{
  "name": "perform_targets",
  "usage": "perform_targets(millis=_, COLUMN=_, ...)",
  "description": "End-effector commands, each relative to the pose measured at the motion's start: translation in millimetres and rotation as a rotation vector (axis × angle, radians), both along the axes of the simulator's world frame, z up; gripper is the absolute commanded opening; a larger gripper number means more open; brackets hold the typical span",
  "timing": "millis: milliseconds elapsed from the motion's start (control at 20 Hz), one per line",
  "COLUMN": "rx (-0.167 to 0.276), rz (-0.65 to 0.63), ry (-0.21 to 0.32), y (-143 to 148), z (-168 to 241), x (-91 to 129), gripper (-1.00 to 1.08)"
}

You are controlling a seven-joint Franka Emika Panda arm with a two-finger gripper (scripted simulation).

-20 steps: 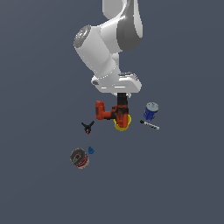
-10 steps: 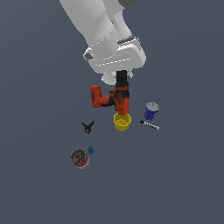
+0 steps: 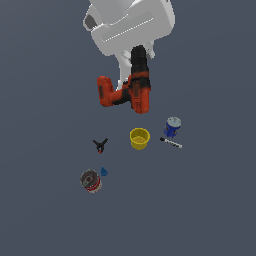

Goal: Pick up a designated object from a clutter of objects.

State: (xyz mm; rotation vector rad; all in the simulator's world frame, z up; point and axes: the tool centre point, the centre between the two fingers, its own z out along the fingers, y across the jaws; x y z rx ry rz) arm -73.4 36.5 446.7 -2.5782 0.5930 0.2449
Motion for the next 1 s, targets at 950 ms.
perform_targets(millis=950, rx=0.005, rz=0.001, ry=-0.001, y=-7, z=56, x=8, gripper=-1.00)
